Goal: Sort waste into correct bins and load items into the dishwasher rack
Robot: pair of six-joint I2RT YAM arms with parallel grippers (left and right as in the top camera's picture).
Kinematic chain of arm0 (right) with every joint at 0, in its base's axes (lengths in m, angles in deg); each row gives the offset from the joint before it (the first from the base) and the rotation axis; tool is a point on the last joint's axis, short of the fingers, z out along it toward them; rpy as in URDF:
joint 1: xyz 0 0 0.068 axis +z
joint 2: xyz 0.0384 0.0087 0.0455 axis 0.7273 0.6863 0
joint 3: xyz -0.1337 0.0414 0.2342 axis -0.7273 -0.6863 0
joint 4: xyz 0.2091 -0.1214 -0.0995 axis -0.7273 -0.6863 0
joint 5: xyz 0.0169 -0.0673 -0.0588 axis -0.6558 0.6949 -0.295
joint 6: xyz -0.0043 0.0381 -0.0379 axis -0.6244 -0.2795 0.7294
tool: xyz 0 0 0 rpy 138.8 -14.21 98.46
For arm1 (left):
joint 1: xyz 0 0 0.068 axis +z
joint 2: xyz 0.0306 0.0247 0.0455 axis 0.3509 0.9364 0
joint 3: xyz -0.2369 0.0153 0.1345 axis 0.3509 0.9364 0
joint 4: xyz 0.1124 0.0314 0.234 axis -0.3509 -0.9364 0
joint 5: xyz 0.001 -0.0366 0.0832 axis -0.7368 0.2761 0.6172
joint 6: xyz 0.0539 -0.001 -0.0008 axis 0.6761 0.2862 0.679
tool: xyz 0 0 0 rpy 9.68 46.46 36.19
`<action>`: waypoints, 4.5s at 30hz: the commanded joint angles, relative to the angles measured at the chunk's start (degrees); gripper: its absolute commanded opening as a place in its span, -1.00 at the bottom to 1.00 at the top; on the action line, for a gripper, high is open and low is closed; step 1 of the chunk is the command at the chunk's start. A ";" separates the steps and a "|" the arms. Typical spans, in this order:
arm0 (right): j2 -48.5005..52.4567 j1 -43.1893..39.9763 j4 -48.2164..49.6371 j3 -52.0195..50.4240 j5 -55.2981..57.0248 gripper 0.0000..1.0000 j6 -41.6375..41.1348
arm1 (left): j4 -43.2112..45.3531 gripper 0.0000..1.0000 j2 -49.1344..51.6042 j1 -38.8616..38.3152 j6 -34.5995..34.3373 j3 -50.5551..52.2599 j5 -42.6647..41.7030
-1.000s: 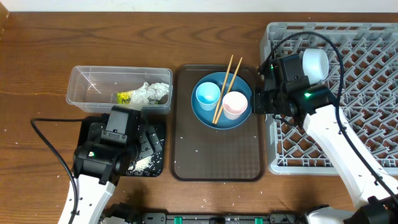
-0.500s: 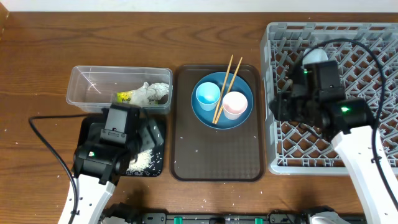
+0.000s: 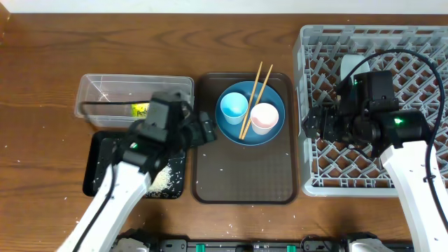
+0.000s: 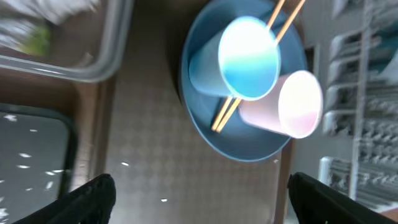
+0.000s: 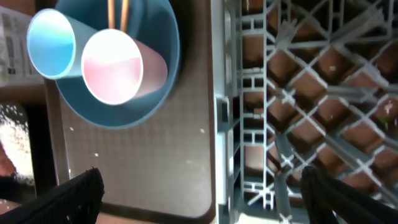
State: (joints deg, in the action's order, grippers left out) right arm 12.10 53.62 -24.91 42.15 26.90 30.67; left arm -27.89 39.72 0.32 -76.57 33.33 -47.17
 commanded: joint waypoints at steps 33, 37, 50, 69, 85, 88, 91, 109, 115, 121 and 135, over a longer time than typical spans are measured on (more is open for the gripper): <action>-0.24 -0.13 -2.51 -0.72 -0.15 0.98 1.42 | 25.09 0.25 22.88 -6.23 0.15 -4.90 9.51; -0.24 -0.13 -2.54 -0.72 -0.13 0.99 1.86 | 25.09 0.11 24.57 -6.23 0.13 -4.90 10.32; -0.24 -0.13 -2.69 -0.72 0.07 0.98 1.86 | 25.05 -0.40 25.66 -6.23 0.13 -4.90 10.29; -0.24 -0.15 -3.37 -0.72 0.02 0.98 2.89 | 25.03 -0.88 23.74 -6.23 0.15 -4.90 10.27; -0.26 -0.15 -6.71 -0.72 -12.41 0.98 12.17 | 8.22 -0.88 3.17 -6.21 0.15 -4.90 1.09; -0.37 -0.15 -8.33 -0.72 -24.55 0.98 21.57 | 3.43 -0.86 -0.33 -6.21 0.22 -4.90 -11.54; -0.37 -0.15 -11.74 -0.72 -34.69 0.99 30.95 | 4.20 -0.87 -2.89 -6.21 1.77 -4.90 -28.02; -0.37 -0.15 -15.32 -0.70 -57.48 0.98 52.68 | 10.34 -0.88 -4.87 -5.70 1.68 -4.90 -44.50; -0.37 -0.15 -11.80 -0.70 -60.65 0.99 52.65 | 12.98 -0.87 -4.87 -5.49 1.44 -4.90 -44.46; -0.37 -0.31 -6.93 -0.70 -65.20 0.85 52.61 | 14.58 -0.87 -4.85 -2.10 -0.39 -4.90 -44.48; -0.37 -0.79 -5.18 -0.70 -69.61 0.89 52.87 | 16.35 -0.87 -4.85 2.54 -2.03 -4.90 -47.91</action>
State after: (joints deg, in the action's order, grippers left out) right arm 12.10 53.16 -30.14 41.54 -39.48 82.23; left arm -12.05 35.20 2.46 -78.07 29.64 -93.48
